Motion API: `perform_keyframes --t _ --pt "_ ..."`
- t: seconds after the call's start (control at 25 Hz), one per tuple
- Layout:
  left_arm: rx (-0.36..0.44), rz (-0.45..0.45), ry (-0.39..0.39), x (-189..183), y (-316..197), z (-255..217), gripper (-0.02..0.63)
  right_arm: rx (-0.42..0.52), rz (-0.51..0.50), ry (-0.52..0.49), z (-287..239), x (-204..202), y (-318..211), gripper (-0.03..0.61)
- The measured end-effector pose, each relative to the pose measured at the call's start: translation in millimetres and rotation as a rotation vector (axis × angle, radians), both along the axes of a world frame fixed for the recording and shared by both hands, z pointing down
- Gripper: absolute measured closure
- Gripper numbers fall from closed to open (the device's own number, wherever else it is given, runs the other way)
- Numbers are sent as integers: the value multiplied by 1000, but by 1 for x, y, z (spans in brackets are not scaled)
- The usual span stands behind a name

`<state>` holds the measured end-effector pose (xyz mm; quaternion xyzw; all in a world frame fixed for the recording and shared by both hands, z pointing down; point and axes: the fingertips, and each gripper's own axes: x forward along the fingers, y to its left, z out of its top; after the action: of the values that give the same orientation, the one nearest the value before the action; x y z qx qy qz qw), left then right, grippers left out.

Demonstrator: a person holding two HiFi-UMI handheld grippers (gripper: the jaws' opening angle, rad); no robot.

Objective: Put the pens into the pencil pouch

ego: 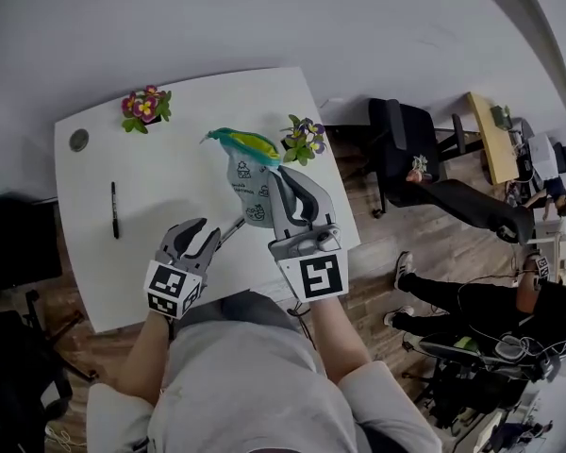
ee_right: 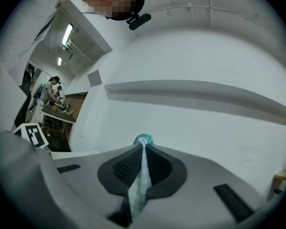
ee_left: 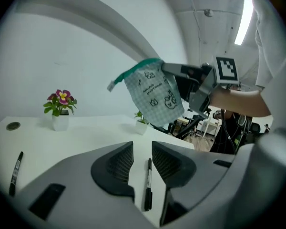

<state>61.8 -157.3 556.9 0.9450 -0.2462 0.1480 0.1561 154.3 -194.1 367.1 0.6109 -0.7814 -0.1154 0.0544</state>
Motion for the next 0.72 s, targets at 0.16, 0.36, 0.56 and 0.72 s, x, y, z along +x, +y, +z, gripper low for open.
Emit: perform_keyframes --t 0.16,0.36,0.56,0.72 --pt "2 98 -168 26 19 35 491 7 -21 -2 -3 4 10 542" --pt "11 193 -358 55 25 63 491 8 -32 -2 -2 13 23 543" --pt "-5 249 -500 79 19 83 491 -5 -28 -10 2 25 34 541" --pt "-8 288 -616 94 14 101 502 -10 -25 -10 4 33 40 541"
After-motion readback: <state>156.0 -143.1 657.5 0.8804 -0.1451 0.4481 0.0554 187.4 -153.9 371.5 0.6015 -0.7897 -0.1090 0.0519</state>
